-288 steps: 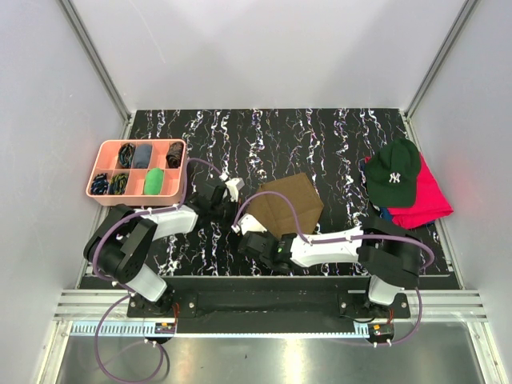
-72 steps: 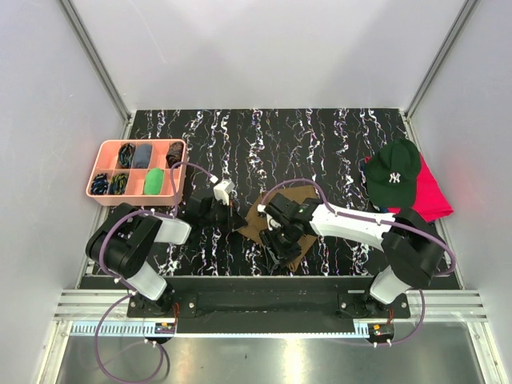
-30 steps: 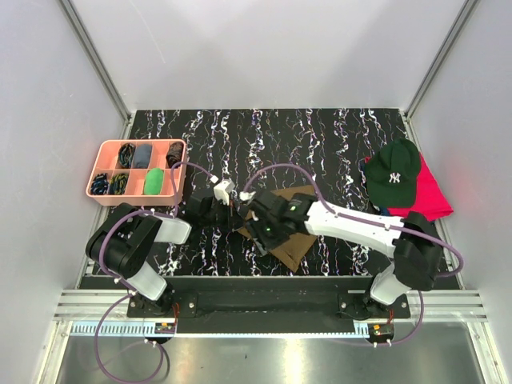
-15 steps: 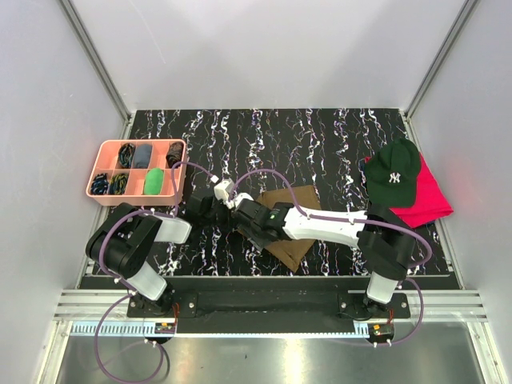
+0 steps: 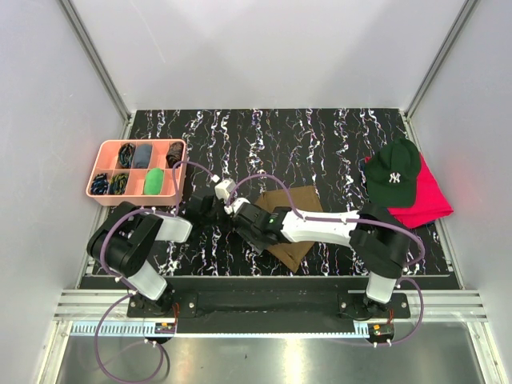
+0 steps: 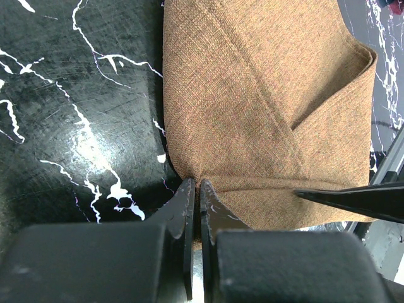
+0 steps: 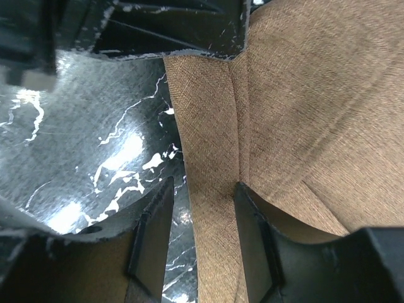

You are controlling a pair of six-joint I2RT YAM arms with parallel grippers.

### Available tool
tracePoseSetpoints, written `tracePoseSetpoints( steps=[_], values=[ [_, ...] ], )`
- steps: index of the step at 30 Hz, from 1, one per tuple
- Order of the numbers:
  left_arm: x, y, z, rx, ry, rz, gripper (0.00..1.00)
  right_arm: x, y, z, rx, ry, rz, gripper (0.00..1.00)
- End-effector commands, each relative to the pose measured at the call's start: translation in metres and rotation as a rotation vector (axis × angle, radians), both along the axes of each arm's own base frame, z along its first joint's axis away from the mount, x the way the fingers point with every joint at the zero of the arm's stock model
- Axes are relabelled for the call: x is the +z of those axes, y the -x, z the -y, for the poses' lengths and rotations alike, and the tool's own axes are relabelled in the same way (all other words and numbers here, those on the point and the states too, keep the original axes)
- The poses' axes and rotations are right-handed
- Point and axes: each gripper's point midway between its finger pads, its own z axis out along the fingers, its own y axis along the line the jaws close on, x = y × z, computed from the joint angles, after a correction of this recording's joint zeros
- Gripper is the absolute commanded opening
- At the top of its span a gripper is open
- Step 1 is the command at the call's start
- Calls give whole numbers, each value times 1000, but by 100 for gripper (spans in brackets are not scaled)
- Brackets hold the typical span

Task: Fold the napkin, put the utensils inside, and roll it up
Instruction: Roll the napkin with the utensil

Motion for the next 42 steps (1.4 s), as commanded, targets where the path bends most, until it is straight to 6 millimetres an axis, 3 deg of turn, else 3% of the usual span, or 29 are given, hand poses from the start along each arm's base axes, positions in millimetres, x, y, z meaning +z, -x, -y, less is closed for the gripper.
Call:
tracePoseSetpoints(
  steps=[1,11,16,21,22,25,27,28,30,31,33,34,39,42],
  values=[
    [-2,2,3,-29,-6,-1,0,-11,-5,0,3,12,10,51],
    [1,5,4,-38,10,7,0,-33,-6,15,-26,21,-83,45],
    [8,7,7,-53,43,15,1,-47,12,20,-1,25,-175,27],
    [22,1,3,-2,77,43,28,-49,37,16,35,-42,-311,20],
    [32,0,4,17,106,48,38,-48,44,12,50,-70,-351,19],
    [46,1,1,61,145,67,48,-43,56,6,82,-137,-419,18],
    [45,4,-6,98,136,68,53,-38,63,4,101,-184,-468,18],
    [54,5,-8,111,149,91,55,-36,64,1,108,-202,-480,17],
    [49,10,-18,148,128,86,58,-34,71,-1,127,-233,-526,17],
    [58,11,-21,154,137,116,59,-32,70,-3,132,-250,-534,17],
    [52,19,-28,173,114,113,62,-28,75,-7,153,-291,-571,16],
    [60,19,-31,182,119,143,63,-28,75,-8,152,-306,-584,16],
    [49,34,-47,209,72,150,65,-21,77,-10,170,-379,-664,16],
    [52,44,-46,185,111,165,68,-16,73,-11,169,-433,-720,15]
  ],
)
